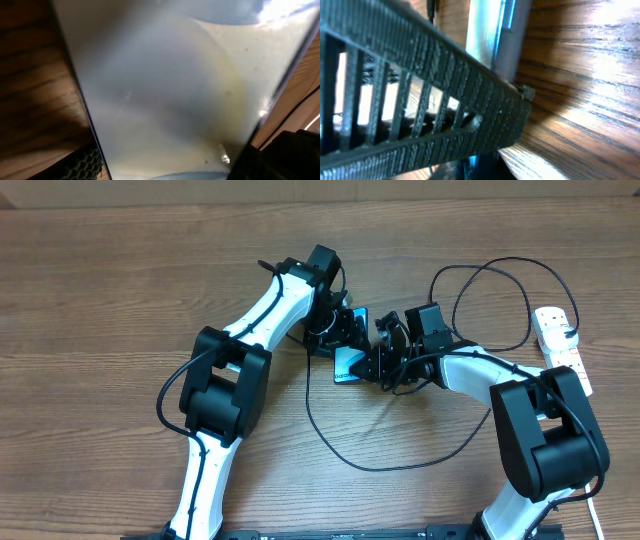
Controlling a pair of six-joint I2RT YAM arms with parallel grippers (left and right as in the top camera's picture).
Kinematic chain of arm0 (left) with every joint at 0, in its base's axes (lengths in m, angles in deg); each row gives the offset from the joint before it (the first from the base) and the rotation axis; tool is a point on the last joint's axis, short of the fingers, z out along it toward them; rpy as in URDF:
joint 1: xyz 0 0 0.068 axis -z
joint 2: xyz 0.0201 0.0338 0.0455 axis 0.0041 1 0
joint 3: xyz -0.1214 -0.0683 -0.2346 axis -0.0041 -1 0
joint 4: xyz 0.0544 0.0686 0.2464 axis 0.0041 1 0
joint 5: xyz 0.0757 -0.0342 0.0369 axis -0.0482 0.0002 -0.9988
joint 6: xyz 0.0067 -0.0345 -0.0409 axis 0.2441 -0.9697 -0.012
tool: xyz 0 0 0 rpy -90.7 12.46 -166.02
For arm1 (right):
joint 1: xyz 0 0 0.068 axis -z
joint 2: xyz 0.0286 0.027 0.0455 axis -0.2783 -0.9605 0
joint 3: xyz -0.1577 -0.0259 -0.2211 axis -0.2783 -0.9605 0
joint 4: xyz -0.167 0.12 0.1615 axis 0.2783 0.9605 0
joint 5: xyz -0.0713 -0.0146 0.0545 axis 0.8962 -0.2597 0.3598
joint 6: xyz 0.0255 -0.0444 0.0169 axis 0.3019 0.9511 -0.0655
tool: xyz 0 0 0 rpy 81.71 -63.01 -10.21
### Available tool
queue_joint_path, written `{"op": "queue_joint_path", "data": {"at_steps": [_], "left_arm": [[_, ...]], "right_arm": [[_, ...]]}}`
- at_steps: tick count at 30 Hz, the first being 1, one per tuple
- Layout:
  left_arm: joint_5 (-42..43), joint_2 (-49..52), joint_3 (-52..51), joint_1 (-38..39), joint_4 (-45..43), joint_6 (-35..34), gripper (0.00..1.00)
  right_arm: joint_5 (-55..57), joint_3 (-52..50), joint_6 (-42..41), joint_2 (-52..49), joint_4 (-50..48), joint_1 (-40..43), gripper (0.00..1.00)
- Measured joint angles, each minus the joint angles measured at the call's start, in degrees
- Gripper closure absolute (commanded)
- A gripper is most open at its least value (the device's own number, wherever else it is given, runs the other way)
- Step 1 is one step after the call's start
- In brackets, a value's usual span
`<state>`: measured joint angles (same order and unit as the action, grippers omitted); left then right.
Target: Plug charger to phone and switch on socket
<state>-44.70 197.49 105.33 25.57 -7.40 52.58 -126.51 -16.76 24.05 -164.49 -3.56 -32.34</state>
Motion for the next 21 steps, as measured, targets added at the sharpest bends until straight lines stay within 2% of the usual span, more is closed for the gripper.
{"op": "queue_joint_path", "data": {"at_steps": [4, 5, 6, 13, 16, 21], "left_arm": [[0.15, -0.02, 0.07, 0.02, 0.2, 0.0, 0.11], [0.24, -0.02, 0.09, 0.07, 0.17, -0.02, 0.01], [0.57, -0.07, 0.11, 0.09, 0.15, 0.11, 0.0], [0.57, -0.22, 0.37, 0.35, 0.09, -0.15, 0.01], [1.25, -0.22, 0.37, 0.17, 0.15, 0.5, 0.02], [9.81, 0.68, 0.48, -1.33, -1.29, 5.81, 0.12]], "right_arm": [[-0.87, 0.02, -0.37, 0.02, -0.59, -0.07, 0.96], [-0.83, 0.02, -0.33, 0.02, -0.57, -0.09, 0.96], [-0.85, 0.02, -0.33, 0.02, -0.63, -0.07, 0.96], [-1.42, 0.02, 0.02, 0.0, -0.72, -0.09, 0.96], [-5.6, 0.02, 0.26, 0.0, -0.74, 0.96, 0.96], [-15.91, -0.2, -0.63, -0.13, -2.62, 3.41, 0.96]]}}
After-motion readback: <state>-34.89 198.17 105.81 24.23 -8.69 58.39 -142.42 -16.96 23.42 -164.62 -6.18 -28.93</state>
